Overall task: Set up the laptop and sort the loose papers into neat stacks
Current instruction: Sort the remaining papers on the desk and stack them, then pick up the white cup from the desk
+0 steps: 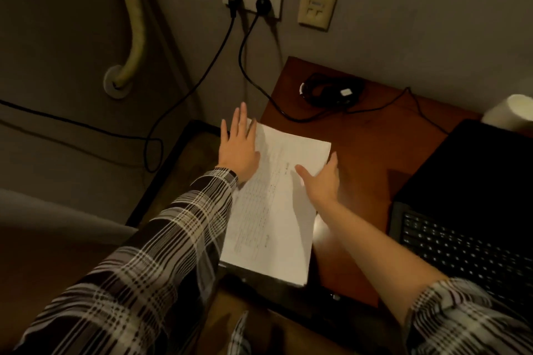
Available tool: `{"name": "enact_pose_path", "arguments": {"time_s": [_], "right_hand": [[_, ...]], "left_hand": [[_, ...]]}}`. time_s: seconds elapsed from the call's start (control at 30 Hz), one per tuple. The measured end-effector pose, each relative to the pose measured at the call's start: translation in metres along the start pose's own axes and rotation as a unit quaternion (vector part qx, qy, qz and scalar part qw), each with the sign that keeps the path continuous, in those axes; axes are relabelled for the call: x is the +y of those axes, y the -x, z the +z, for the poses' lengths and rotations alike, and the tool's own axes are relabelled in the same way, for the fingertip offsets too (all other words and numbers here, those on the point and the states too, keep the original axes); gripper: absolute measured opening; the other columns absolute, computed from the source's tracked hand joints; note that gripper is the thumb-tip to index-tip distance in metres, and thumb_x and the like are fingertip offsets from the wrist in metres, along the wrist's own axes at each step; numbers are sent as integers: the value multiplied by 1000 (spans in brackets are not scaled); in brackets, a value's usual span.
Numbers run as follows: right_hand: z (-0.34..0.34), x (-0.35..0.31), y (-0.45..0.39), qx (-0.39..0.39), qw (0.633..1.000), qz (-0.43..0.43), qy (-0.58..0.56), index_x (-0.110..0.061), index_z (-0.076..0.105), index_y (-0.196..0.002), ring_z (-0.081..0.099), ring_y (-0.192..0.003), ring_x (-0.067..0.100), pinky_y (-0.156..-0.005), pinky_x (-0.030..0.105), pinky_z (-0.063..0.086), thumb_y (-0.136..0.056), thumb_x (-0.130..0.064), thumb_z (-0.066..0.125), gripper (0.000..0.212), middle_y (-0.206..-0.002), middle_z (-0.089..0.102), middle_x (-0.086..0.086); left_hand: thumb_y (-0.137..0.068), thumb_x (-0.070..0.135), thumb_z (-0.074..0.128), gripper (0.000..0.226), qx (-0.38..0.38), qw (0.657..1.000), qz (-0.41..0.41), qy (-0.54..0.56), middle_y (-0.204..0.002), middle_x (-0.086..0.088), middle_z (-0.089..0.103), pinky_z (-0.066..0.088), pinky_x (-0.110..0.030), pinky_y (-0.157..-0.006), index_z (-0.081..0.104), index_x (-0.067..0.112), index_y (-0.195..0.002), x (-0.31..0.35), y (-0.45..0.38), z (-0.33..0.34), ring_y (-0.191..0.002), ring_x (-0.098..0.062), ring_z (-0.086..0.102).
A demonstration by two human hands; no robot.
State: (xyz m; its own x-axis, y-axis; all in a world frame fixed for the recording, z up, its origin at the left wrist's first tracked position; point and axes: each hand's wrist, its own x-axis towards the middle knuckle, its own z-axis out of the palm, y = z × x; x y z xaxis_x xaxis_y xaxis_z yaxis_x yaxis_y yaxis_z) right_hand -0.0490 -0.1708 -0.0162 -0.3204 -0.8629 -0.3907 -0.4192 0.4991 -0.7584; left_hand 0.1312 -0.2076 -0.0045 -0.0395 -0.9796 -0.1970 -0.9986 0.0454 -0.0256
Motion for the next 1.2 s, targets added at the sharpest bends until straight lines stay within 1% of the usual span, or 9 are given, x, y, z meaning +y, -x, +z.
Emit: {"name": "enact_pose_path", "arguments": {"time_s": [0.07, 0.13, 0.23, 0.3, 0.47, 0.63, 0.73, 0.83, 1.2], "right_hand": [[-21, -14, 3, -27, 1000, -11, -1, -16, 24, -148, 45, -128, 29, -103, 44, 41, -86, -42, 65, 79, -141, 43, 7], [-50, -26, 7, -75, 996, -18, 43, -12, 44, -137, 56, -113, 25, -96, 41, 48, -89, -42, 61, 59, -125, 56, 3], [-109, -44, 13, -143, 988, -28, 57, -9, 62, -110, 65, -76, 17, -62, 25, 54, -92, -28, 59, 26, -91, 67, 5], [-160, -55, 19, -172, 982, -49, 54, -14, 61, -101, 64, -66, 16, -54, 22, 48, -93, -24, 58, 13, -83, 66, 6], [-289, -62, 6, -161, 979, -117, 36, -16, 58, -105, 62, -66, 14, -64, 27, 50, -94, -21, 56, 13, -88, 68, 8], [-399, -56, -27, -136, 982, -133, 4, -12, 56, -107, 55, -52, 6, -51, 16, 44, -95, -14, 53, 13, -76, 63, 4], [-449, -43, -54, -126, 984, -121, -29, -8, 56, -109, 53, -41, 1, -45, 16, 42, -95, -9, 53, 15, -75, 62, 7], [-485, -22, -89, -115, 987, -105, -44, -2, 57, -110, 53, -39, 3, -50, 22, 42, -93, -3, 54, 18, -79, 63, 12], [-553, 68, -247, -46, 999, -24, 11, -4, 62, -108, 61, -60, 17, -51, 24, 44, -85, 8, 56, 27, -87, 66, 13]], "left_hand": [[-97, 34, 45, 65, 2, 998, 20, 63, -158, -16, -14, 4, -48, -117, 14, 16, -152, 10, 10, -24, -147, -30, -3], [-96, 29, 48, 55, -38, 983, 50, 170, -158, -14, 15, 23, -44, -114, 29, 16, -147, 26, 15, -56, -141, -29, 25], [-96, 31, 50, 46, -125, 963, 131, 198, -141, -7, 48, 40, -37, -103, 45, 16, -139, 63, 22, -109, -126, -25, 47], [-96, 31, 52, 40, -127, 954, 201, 184, -132, -4, 57, 41, -32, -101, 53, 16, -133, 99, 28, -142, -121, -20, 53], [-94, 31, 56, 28, -24, 938, 262, 227, -119, 1, 65, 47, -37, -95, 61, 26, -121, 199, 30, -206, -108, -16, 59], [-95, 24, 56, 25, 17, 922, 274, 272, -112, -1, 67, 48, -35, -93, 65, 21, -117, 313, 10, -253, -101, -15, 61], [-94, 23, 57, 23, 3, 921, 286, 264, -106, -3, 69, 50, -36, -91, 67, 20, -114, 376, -12, -266, -96, -16, 65], [-95, 24, 54, 25, -23, 930, 285, 229, -109, -5, 68, 51, -37, -89, 65, 19, -117, 423, -38, -269, -101, -21, 63], [-97, 22, 52, 27, -166, 953, 246, 61, -123, -7, 63, 44, -30, -94, 62, 14, -121, 496, -152, -207, -111, -22, 58]]}}
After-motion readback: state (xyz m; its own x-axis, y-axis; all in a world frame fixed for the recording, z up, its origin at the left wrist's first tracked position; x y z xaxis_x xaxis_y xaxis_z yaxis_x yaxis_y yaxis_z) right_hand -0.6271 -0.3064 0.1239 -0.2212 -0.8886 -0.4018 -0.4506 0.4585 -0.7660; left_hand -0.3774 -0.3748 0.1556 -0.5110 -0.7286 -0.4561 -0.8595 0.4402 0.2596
